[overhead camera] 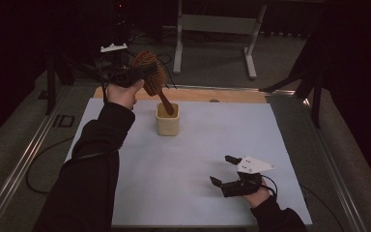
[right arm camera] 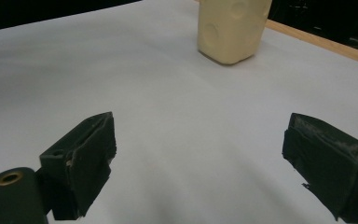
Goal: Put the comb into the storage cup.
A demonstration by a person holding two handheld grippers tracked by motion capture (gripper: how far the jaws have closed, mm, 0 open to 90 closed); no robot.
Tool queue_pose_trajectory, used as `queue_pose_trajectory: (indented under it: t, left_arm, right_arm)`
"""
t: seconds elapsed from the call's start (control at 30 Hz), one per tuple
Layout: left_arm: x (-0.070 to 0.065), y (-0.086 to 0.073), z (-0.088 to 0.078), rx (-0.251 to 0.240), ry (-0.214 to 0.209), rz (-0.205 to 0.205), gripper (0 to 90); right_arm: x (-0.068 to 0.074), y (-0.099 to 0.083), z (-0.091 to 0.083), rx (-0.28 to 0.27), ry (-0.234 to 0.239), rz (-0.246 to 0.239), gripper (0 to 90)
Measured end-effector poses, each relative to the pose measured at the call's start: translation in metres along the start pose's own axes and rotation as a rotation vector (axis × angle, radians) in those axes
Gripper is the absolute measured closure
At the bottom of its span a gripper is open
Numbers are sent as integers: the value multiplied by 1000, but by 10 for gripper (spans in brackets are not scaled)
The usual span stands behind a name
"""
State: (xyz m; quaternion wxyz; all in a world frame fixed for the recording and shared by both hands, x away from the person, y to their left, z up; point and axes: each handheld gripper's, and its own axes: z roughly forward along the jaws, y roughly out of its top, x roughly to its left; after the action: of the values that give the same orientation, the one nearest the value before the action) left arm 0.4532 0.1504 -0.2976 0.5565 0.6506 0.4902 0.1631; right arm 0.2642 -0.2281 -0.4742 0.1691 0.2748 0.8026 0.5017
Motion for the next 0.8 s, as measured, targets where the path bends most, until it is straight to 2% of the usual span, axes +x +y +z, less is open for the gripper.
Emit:
queue_pose_trajectory:
  t: [0.1, 0.8]
  left_arm:
    - [3, -3, 5, -1, 1, -21, 530]
    - [13, -33, 35, 52, -5, -53, 530]
  right_arm:
    - [0, 0, 0, -1, 6, 0, 91]
    - [0, 0, 0, 5, 10, 0, 91]
